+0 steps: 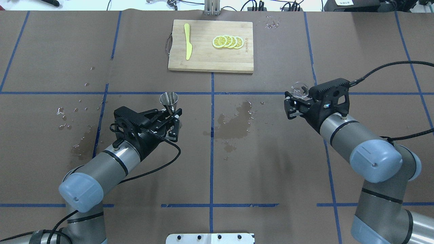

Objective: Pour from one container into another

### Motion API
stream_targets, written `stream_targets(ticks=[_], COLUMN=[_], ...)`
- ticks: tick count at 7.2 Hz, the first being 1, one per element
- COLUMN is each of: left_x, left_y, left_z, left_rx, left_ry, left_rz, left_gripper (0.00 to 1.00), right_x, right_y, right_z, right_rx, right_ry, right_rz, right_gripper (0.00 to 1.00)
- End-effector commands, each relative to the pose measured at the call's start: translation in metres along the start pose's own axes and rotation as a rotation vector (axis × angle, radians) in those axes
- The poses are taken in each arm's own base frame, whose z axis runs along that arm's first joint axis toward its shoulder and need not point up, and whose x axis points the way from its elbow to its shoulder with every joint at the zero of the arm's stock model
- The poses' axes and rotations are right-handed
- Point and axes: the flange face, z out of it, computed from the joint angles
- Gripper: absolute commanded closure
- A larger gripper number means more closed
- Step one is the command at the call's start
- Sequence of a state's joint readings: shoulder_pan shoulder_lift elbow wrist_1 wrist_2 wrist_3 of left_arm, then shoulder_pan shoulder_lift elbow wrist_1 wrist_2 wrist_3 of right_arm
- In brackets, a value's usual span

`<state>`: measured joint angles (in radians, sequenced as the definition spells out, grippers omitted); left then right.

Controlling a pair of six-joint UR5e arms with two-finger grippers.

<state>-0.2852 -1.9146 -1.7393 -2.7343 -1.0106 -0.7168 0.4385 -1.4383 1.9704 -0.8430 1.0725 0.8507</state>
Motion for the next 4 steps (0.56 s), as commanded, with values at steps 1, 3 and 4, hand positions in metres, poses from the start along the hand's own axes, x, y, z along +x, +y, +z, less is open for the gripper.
stream_targets(ticks=[1, 3, 4], left_x=[-0.01, -0.02, -0.014], left_y=[-0.013, 0.007, 0.015], left_z=[0.009, 0.046, 0.06], left_rx=[-0.055, -0.056, -0.036], left_ry=[0.133, 0.197, 0.223], left_rz=[0.059, 0.084, 0.071], left_gripper=[1.0, 1.0, 1.0], right_x=[-0.05, -0.065, -0.08], right_y=[-0.033, -0.049, -0.061], right_z=[-0.006, -0.013, -0.011], right_rx=[-0.034, -0.035, -0.051], right_ry=[-0.045, -0.055, -0.037], right_rz=[-0.027, -0.147, -0.163], right_gripper=[1.0, 1.0, 1.0])
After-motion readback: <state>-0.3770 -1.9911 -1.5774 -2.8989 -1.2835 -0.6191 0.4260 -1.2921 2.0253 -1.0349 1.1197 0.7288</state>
